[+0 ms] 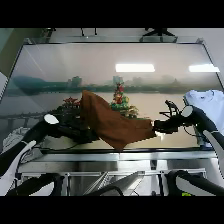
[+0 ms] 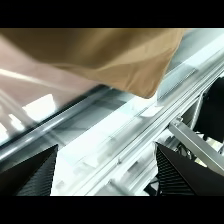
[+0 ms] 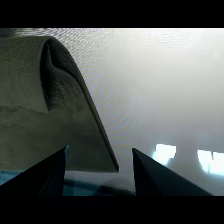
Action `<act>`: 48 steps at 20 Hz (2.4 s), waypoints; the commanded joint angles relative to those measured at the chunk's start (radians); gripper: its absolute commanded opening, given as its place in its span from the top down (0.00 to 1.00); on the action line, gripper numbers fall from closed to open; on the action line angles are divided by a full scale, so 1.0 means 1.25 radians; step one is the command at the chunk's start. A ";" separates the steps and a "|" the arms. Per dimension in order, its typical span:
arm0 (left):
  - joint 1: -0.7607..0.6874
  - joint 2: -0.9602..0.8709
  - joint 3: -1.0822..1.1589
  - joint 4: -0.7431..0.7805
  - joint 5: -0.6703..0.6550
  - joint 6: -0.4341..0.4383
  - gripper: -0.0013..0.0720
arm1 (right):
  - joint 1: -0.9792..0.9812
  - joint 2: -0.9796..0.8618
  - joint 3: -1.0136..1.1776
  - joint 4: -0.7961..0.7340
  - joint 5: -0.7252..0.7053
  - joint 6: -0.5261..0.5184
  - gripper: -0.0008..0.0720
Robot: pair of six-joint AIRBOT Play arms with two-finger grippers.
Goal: Fold the shirts.
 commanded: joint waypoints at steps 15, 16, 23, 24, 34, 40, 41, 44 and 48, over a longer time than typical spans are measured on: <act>-0.244 -0.258 0.241 -0.081 0.072 -0.023 0.97 | 0.008 -0.071 0.005 0.196 0.036 -0.301 0.97; -0.237 -0.257 0.244 -0.083 0.061 -0.023 0.97 | 0.008 -0.067 0.009 0.196 0.036 -0.301 0.97; -0.110 -0.029 0.293 -0.082 -0.033 -0.024 0.97 | -0.067 0.060 0.195 0.248 0.135 -0.288 0.97; -0.078 0.019 0.329 -0.083 -0.056 -0.030 0.97 | -0.080 0.102 0.235 0.290 0.154 -0.288 0.97; 0.151 0.314 0.839 -0.081 -0.110 -0.078 0.97 | -0.083 0.505 0.597 0.448 0.033 -0.339 0.97; 0.250 0.137 1.340 -0.084 -0.217 -0.181 0.97 | -0.084 0.497 0.807 0.451 -0.049 -0.411 0.97; 0.269 0.110 1.377 -0.084 -0.218 -0.183 0.97 | -0.084 0.476 0.830 0.449 -0.048 -0.412 0.97; 0.287 0.068 1.258 -0.091 -0.222 -0.176 0.97 | -0.083 0.386 0.834 0.452 0.012 -0.410 0.97; 0.244 -0.009 0.911 -0.087 -0.204 -0.029 0.97 | -0.016 0.148 0.825 0.427 0.130 -0.363 0.97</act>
